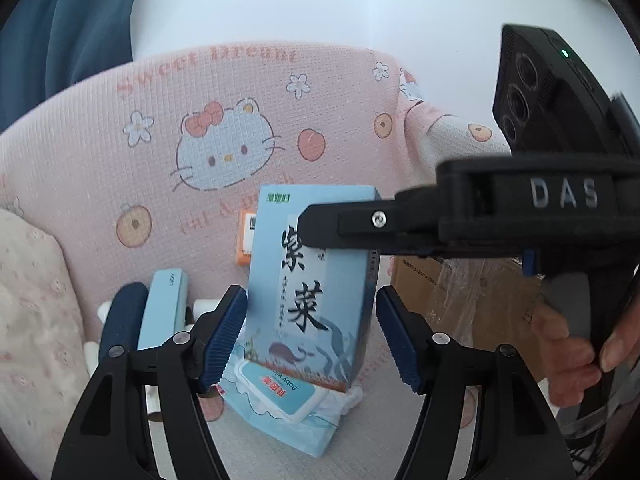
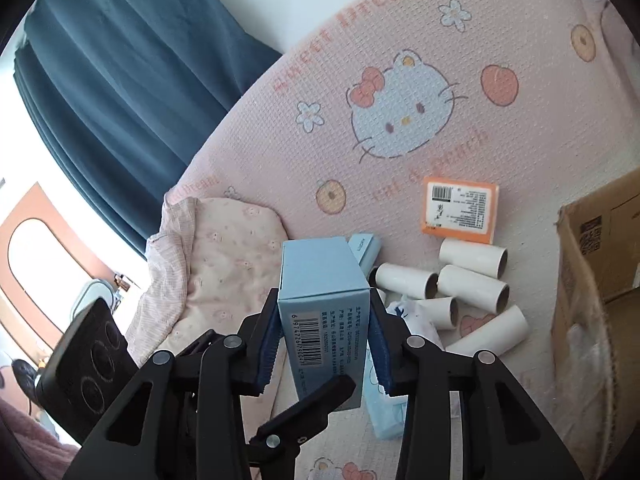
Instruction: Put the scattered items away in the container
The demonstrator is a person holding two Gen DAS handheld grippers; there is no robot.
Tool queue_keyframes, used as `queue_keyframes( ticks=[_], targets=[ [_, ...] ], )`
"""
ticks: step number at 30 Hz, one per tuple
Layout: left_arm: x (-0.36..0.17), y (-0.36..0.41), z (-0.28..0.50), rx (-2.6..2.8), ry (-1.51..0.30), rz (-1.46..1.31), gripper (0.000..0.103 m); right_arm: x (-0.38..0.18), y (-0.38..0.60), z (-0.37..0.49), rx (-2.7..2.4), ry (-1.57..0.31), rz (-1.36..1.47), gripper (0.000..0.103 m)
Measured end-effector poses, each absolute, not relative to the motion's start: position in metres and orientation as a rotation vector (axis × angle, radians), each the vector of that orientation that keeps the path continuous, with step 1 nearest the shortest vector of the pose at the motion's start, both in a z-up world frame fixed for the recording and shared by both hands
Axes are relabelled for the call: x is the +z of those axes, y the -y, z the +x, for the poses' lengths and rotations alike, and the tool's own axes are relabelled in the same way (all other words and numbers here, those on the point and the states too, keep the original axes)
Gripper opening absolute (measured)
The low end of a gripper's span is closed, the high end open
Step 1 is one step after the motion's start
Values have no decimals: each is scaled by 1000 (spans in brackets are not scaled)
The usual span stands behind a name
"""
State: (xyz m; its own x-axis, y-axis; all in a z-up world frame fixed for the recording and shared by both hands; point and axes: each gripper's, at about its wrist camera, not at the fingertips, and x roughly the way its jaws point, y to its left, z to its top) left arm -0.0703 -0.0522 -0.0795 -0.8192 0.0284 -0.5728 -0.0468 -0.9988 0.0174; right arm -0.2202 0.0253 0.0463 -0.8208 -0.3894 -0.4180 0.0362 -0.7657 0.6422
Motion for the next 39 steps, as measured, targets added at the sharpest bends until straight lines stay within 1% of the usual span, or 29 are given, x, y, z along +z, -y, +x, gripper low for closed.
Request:
queue_keyframes(
  ticks=[3,6,13,15,17,20,22,25,28,30,33,39],
  targets=[
    [-71,50,-77,2937,-2,-914,71,54,-36,-213,-2650,965,808,37],
    [-61,44,-88,2901,-12,-873,71,66,-46,-202,-2701,939,780,37],
    [-43,17,-132,2831,-104,-836,72,92,-84,-180,-2840,935,730,36],
    [-37,3,-145,2815,-139,-820,72,99,-97,-175,-2875,935,726,36],
    [-31,-12,-155,2804,-175,-812,75,105,-109,-168,-2915,923,721,36],
    [-26,-37,-170,2763,-246,-805,76,113,-124,-157,-2978,876,740,36],
    [-24,-52,-180,2721,-276,-804,76,115,-137,-150,-2996,878,762,36],
    [-21,-75,-198,2638,-293,-825,76,114,-162,-138,-3003,949,789,36],
    [-21,-97,-215,2560,-313,-855,76,107,-192,-123,-2979,1102,819,36],
    [-25,-113,-225,2516,-342,-858,76,104,-204,-116,-2985,1170,838,36],
    [-34,-136,-242,2470,-357,-913,76,98,-221,-106,-3026,1218,881,36],
    [-59,-165,-264,2370,-267,-1088,76,83,-244,-92,-3061,1240,1042,36]
  ],
)
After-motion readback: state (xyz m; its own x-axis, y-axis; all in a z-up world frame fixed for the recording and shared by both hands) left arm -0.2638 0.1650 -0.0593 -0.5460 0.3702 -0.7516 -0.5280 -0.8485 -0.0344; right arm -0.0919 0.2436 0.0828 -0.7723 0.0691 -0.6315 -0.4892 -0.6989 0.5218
